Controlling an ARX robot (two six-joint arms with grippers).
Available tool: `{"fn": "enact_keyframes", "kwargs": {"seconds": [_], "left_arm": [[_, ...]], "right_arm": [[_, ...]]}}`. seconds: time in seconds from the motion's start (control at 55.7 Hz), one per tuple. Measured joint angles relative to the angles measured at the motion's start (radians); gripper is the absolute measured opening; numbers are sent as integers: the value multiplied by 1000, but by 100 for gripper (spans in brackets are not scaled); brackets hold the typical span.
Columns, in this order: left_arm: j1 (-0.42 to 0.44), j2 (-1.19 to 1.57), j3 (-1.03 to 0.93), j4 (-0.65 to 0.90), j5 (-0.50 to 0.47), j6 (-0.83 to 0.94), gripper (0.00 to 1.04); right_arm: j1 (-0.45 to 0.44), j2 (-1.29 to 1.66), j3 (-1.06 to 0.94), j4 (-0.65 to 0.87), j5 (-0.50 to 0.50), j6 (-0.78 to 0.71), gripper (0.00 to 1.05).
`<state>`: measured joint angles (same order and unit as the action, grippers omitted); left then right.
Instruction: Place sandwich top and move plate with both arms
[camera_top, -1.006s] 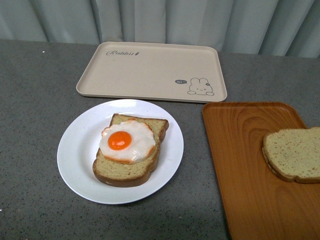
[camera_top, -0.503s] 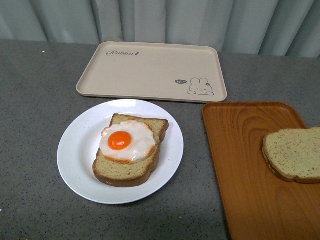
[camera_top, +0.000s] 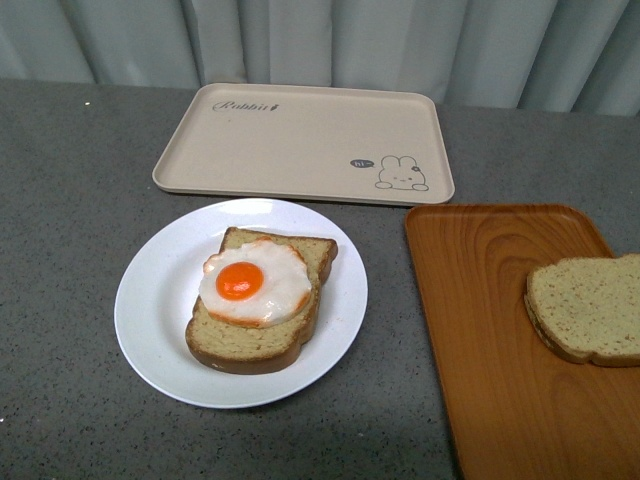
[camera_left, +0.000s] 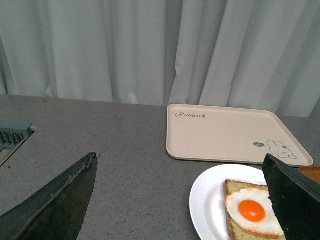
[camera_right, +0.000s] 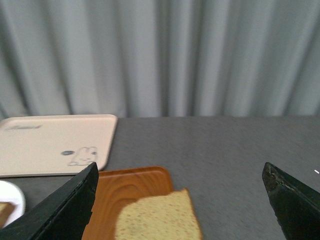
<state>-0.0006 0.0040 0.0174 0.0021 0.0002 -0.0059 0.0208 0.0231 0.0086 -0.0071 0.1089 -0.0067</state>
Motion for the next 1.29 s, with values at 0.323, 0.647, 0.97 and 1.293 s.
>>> {"fn": "enact_keyframes", "kwargs": {"seconds": [0.323, 0.647, 0.97, 1.293], "left_arm": [[0, 0, 0, 0, 0, 0, 98], [0, 0, 0, 0, 0, 0, 98], [0, 0, 0, 0, 0, 0, 98], [0, 0, 0, 0, -1, 1, 98]], "right_arm": [[-371, 639, 130, 358, -157, 23, 96], [-572, 1335, 437, 330, -421, 125, 96], [-564, 1711, 637, 195, -605, 99, 96], [-505, 1908, 724, 171, -754, 162, 96]]}}
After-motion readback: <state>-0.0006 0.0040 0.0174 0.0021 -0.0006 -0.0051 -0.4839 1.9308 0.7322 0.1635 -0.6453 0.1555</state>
